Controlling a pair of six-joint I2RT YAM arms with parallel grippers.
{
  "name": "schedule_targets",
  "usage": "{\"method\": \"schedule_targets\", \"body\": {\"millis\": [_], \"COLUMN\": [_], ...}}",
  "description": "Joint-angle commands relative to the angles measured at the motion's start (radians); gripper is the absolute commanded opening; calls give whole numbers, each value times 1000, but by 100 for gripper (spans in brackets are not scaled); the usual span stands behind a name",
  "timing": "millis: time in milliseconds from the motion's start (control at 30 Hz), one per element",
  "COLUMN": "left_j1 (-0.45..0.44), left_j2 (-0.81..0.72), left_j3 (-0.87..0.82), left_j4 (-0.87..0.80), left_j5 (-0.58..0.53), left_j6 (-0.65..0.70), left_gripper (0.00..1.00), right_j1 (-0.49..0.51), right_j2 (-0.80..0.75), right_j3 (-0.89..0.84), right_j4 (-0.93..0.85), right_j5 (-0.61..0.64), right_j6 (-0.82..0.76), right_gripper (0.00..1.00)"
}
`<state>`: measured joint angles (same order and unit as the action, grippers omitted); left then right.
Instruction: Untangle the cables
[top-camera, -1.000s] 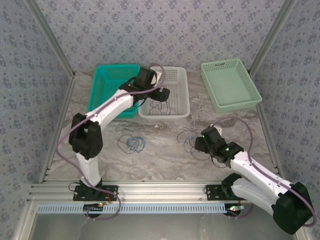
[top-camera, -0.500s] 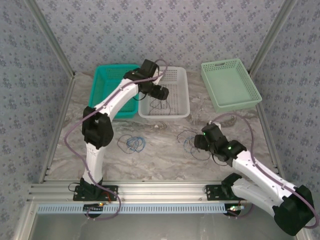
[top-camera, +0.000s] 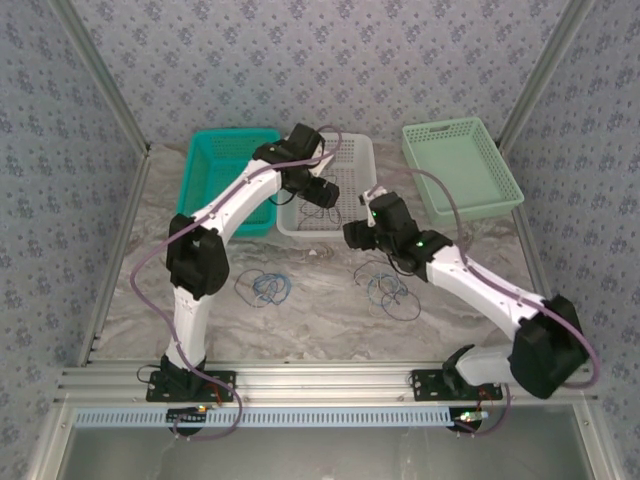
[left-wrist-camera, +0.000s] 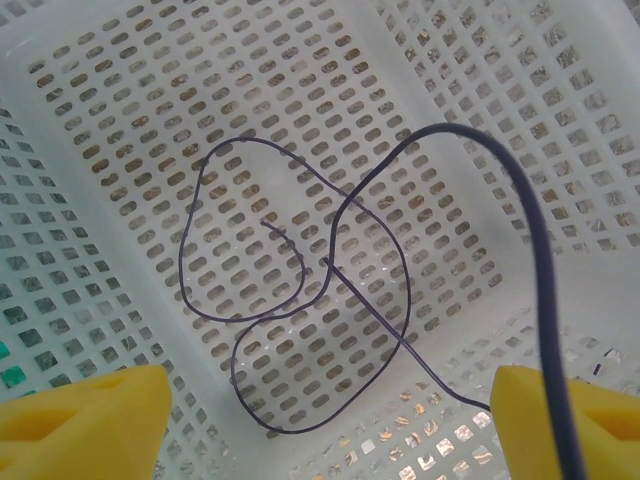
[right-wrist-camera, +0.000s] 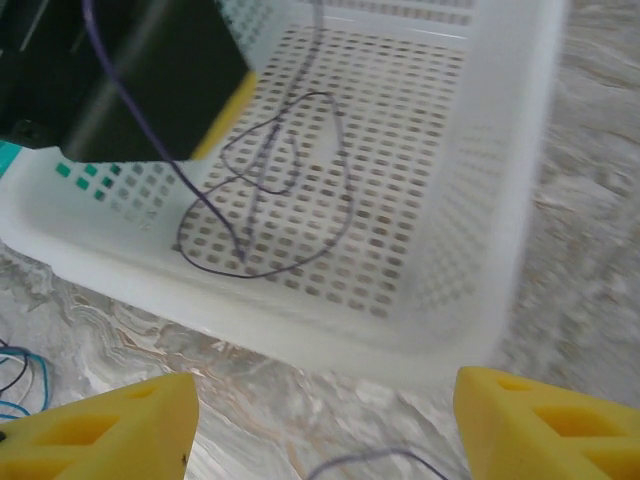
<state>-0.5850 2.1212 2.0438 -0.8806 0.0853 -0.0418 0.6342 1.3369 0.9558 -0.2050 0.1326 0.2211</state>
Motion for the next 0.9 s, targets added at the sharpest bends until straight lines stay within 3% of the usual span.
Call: {"method": "schedule_targets", "body": {"millis": [0,333,500,600,733,867], "left_j1": [-4,-4,-4,-1,18,29], "left_j2": [-24,-36,-49,-64,-75,-78], "left_j3": [15,-2,-20,-41,-62,-88], "left_j4": [-36,-27,-14,1,8,16], "left_j5": [2,47,65,70,68,67], "left_j6": [16,6,4,3,0,0], "left_gripper": [83,83,82,82,82,83], "right_j1": [14,21,20,19,20,19], "right_j2": [41,200,239,239,200,163], "right_j3": [22,101,108,113,111,131], "right_j4": [117,192,231,228,183,113], "right_j5": [-77,-87,-69,-65,-70,-90], "right_j6": [-75,-134,-143,-155,-162,-163], "right_gripper": [71,67,51,34,15,2]}}
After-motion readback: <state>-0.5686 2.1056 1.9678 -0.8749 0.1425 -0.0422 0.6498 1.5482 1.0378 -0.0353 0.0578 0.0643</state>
